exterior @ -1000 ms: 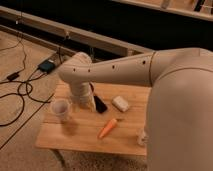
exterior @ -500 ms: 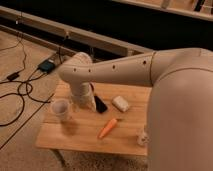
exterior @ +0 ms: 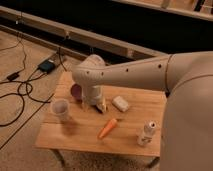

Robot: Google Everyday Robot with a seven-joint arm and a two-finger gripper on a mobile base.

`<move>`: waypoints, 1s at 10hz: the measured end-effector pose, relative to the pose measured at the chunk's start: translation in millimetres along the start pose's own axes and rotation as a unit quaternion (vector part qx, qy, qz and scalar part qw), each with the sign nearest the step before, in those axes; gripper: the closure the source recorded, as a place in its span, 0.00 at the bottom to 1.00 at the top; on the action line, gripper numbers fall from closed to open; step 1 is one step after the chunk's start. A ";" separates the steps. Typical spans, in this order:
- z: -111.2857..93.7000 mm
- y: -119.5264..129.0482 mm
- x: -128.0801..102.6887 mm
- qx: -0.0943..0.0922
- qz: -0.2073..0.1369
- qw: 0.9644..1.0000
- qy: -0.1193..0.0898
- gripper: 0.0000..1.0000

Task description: Place the pepper on the white sponge

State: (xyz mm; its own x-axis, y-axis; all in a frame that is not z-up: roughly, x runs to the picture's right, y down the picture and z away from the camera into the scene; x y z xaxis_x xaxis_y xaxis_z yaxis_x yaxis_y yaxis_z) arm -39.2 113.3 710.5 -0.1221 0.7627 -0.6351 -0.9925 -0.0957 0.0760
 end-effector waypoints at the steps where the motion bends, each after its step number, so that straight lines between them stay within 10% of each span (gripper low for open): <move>1: 5.4 -12.0 -0.5 0.001 0.017 1.000 -0.005 0.35; 10: 86.3 -71.8 9.6 0.000 0.124 0.992 -0.003 0.35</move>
State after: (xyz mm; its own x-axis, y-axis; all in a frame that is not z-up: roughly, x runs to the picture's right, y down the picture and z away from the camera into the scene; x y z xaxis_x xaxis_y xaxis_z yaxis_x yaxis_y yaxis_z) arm 30.6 182.7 765.3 -0.3626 0.7193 -0.5926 -0.9320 -0.2803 0.2300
